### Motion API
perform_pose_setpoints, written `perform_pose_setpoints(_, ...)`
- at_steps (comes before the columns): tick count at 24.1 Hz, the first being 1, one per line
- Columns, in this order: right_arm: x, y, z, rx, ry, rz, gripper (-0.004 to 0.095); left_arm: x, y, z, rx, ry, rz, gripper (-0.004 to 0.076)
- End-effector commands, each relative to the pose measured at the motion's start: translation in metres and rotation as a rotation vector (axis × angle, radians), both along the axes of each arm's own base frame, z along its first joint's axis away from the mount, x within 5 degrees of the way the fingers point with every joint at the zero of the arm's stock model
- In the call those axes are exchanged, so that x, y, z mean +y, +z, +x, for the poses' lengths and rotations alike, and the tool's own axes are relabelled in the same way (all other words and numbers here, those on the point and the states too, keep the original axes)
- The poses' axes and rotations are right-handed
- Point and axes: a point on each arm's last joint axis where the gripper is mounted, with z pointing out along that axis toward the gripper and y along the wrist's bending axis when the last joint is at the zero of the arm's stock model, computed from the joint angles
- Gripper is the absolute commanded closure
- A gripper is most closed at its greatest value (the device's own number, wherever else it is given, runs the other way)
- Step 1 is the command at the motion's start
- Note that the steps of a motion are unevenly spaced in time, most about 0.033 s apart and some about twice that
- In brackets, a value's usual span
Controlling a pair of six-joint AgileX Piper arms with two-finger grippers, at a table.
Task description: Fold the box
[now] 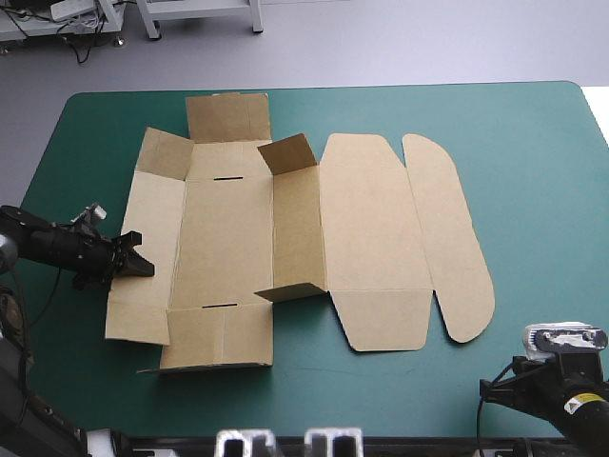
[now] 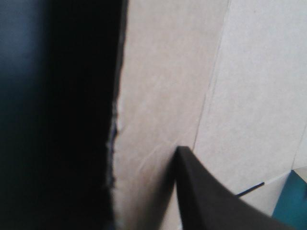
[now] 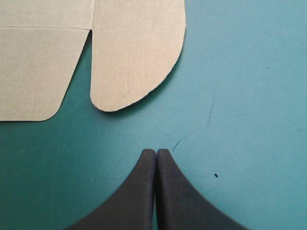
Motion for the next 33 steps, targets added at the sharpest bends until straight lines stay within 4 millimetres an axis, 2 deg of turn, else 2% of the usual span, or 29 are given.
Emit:
perform_pose_setpoints(1, 0.0, 0.009, 0.004, -0.064, -0.001, 0.004, 0.0928, -0.008, 0.012, -0.006, 0.014, -0.078, -0.055, 0.0728)
perform_pose_setpoints(3, 0.0, 0.01, 0.004, -0.064, 0.0, 0.006, 0.0928, -0.007, 0.018, -0.002, -0.01, -0.072, -0.052, 0.0734)
perform_pose_setpoints(6, 0.0, 0.01, 0.004, -0.065, 0.0, 0.008, 0.0928, -0.005, 0.036, 0.007, -0.078, -0.083, -0.012, 0.0734)
perform_pose_setpoints(8, 0.0, 0.01, 0.004, -0.065, 0.0, 0.007, 0.0928, -0.006, 0.055, 0.014, -0.128, -0.146, 0.084, 0.0734)
perform_pose_setpoints(12, 0.001, 0.01, 0.004, -0.065, 0.001, 0.009, 0.0928, -0.023, 0.09, 0.027, -0.205, -0.341, 0.332, 0.0734)
perform_pose_setpoints(14, 0.0, 0.01, 0.004, -0.065, 0.0, 0.007, 0.0928, -0.061, 0.116, 0.043, -0.362, -0.597, 0.433, 0.0734)
perform_pose_setpoints(15, 0.0, 0.01, 0.004, -0.065, 0.0, 0.007, 0.0928, -0.072, 0.123, 0.046, -0.409, -0.661, 0.461, 0.0734)
perform_pose_setpoints(16, 0.0, 0.01, 0.004, -0.065, 0.0, 0.007, 0.0928, -0.093, 0.134, 0.053, -0.488, -0.725, 0.525, 0.0734)
perform_pose_setpoints(20, 0.0, 0.01, 0.004, -0.065, 0.0, 0.007, 0.0928, -0.145, 0.173, 0.064, -0.76, -0.878, 0.7, 0.0734)
perform_pose_setpoints(21, 0.001, 0.01, 0.004, -0.065, 0.001, 0.009, 0.0928, -0.151, 0.178, 0.065, -0.798, -0.887, 0.72, 0.0734)
perform_pose_setpoints(23, 0.001, 0.01, 0.004, -0.065, 0.001, 0.011, 0.0928, -0.178, 0.195, 0.068, -0.969, -0.926, 0.796, 0.0734)
perform_pose_setpoints(25, 0.001, 0.01, 0.004, -0.065, 0.001, 0.011, 0.0928, -0.198, 0.201, 0.067, -1.079, -1.027, 0.836, 0.0734)
perform_pose_setpoints(29, 0.001, 0.01, 0.004, -0.065, 0.001, 0.011, 0.0928, -0.225, 0.203, 0.059, -1.168, -1.128, 0.854, 0.0734)
perform_pose_setpoints(33, 0.001, 0.009, 0.004, -0.063, 0.002, 0.011, 0.0928, -0.256, 0.211, 0.04, -1.252, -1.214, 0.835, 0.0734)
